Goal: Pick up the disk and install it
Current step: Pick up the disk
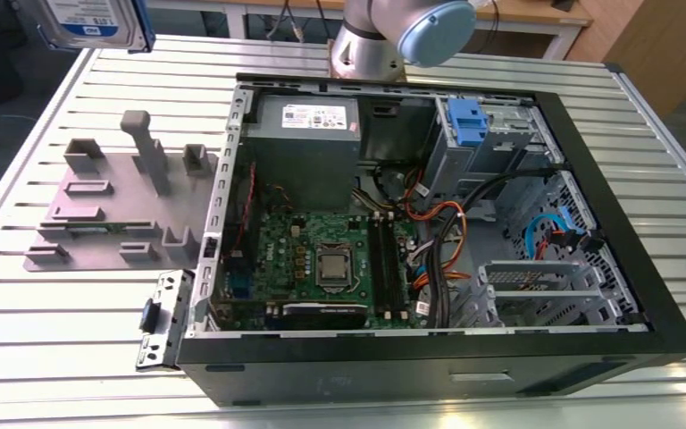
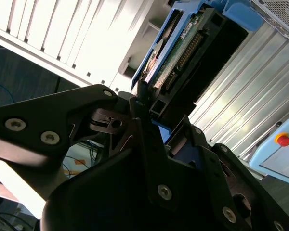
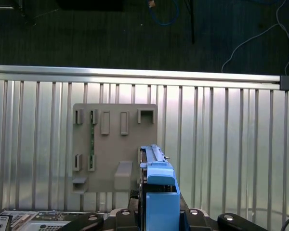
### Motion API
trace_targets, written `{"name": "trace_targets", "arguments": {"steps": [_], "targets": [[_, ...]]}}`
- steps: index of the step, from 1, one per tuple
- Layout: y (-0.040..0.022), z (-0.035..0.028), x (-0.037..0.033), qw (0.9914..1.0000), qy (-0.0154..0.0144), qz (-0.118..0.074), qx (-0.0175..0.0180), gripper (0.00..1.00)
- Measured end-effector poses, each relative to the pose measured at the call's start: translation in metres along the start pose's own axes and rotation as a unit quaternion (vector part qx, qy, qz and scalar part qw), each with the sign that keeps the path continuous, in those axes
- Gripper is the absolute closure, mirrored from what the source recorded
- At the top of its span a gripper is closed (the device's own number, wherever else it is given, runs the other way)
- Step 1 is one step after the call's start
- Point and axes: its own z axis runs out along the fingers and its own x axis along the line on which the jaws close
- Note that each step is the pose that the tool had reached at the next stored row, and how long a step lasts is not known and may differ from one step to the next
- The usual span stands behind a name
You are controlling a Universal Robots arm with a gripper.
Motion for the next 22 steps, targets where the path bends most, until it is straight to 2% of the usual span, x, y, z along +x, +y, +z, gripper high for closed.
{"name": "trace_targets", "arguments": {"steps": [22], "targets": [[-0.0144, -0.0001, 0.0002, 1.00000, 0.0000, 0.000, 0.0000, 0.64]]}}
